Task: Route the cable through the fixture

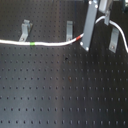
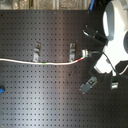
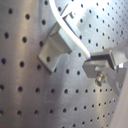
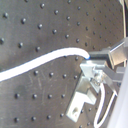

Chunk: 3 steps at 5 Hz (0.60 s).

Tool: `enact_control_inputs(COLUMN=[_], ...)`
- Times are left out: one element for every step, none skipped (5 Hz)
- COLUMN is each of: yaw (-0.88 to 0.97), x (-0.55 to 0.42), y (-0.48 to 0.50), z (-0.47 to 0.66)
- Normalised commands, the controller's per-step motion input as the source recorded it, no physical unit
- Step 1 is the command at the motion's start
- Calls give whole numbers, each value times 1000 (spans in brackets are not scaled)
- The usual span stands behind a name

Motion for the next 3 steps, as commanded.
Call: enact_control_inputs(yaw=[0, -240, -283], x=[82, -3, 13], y=[112, -3, -9], z=[81, 396, 429])
